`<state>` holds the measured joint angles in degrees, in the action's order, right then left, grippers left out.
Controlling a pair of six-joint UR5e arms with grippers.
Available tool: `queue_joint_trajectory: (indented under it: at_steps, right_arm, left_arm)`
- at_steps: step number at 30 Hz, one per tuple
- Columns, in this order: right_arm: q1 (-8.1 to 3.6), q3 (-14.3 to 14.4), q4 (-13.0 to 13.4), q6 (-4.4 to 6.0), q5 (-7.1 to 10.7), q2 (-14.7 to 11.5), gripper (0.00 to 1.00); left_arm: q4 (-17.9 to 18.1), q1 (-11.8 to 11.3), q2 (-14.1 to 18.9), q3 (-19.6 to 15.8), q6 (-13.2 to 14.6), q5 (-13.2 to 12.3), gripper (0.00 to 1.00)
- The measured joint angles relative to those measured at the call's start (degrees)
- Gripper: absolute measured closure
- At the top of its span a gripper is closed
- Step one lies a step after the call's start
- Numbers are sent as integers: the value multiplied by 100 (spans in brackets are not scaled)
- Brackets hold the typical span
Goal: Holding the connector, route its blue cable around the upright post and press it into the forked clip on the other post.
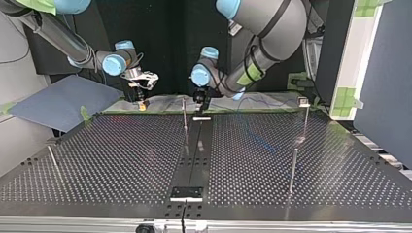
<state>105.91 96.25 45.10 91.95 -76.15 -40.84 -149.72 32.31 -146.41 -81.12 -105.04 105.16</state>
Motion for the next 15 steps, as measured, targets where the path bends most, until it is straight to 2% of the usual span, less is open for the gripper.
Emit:
queue_joint_trajectory:
  at_steps: [9,15]
  right_arm:
    - [17,-1,-26,0,2,0,100]
    - [18,-1,-47,0,0,0,100]
  left_arm:
    - [436,37,427,-481,76,-190,0]
    - [482,125,484,-817,208,-231,0]
